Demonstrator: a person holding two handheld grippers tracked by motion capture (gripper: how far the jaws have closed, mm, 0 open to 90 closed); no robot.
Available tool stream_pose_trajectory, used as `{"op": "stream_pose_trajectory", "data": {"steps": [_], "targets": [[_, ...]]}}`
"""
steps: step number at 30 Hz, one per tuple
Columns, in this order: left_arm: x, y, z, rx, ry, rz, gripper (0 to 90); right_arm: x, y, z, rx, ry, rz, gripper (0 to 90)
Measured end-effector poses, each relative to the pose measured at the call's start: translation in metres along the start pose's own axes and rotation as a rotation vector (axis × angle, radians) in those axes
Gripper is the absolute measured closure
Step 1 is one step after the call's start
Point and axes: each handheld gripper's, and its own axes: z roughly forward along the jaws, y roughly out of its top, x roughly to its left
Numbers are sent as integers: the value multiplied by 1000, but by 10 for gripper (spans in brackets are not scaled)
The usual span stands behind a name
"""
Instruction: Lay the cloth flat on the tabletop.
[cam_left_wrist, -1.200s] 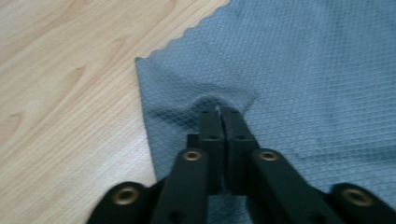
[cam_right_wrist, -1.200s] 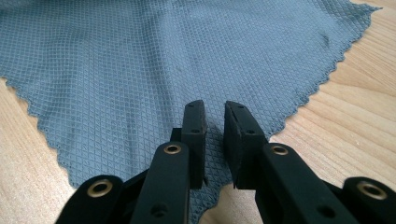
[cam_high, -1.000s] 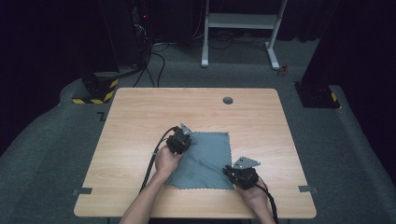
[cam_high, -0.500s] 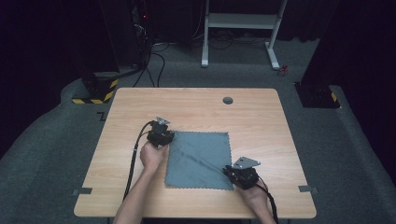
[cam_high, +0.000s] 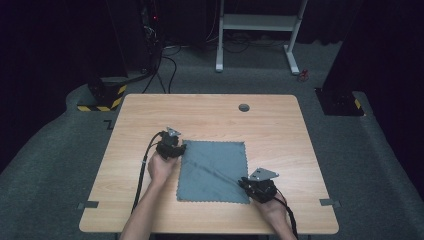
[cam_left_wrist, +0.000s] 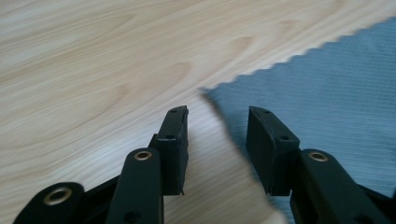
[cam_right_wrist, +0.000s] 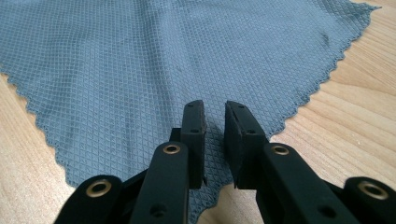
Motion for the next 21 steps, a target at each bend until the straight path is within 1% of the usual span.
{"op": "stream_pose_trajectory", "data": {"steps": [1, 2, 3, 4, 5, 8, 9, 11, 13, 14, 15, 16, 18, 20, 21], "targets": [[2, -2, -3, -5, 6, -14, 577, 0, 0, 0, -1, 1, -1, 777], [1, -3, -5, -17, -6, -19, 571, 0, 0, 0, -1, 4, 0, 769], [-1, -5, -9, -32, -32, -19, 562, -1, 0, 0, 0, 9, 4, 748], [-4, -8, -15, -47, -62, -8, 550, -1, 0, 0, -1, 19, 10, 734], [-9, -10, -21, -63, -90, 13, 537, -1, 0, 0, -1, 23, 10, 730], [-24, -22, -39, -96, -156, 71, 494, 1, 0, 0, -1, 10, -5, 730], [-29, -27, -43, -103, -178, 81, 482, 1, 0, 0, 0, 11, -2, 730], [-36, -40, -48, -98, -211, 95, 463, 1, 0, 0, 1, 11, 0, 728], [-41, -52, -49, -77, -215, 110, 455, 1, 0, 0, -1, 10, -3, 727], [-42, -58, -50, -63, -205, 118, 449, 1, 0, 0, 1, 12, -1, 722], [-43, -64, -51, -65, -202, 120, 444, 1, 0, 0, 1, 15, 0, 718], [-43, -69, -54, -80, -198, 119, 438, 1, 0, 0, 1, 16, 0, 716], [-43, -76, -61, -79, -201, 105, 434, 1, 0, 0, 1, 11, 0, 702], [-45, -82, -65, -85, -173, 131, 424, 0, 0, 0, 0, 13, 1, 699], [-47, -85, -67, -89, -173, 142, 419, 0, 0, 0, 0, 13, -1, 697]]}}
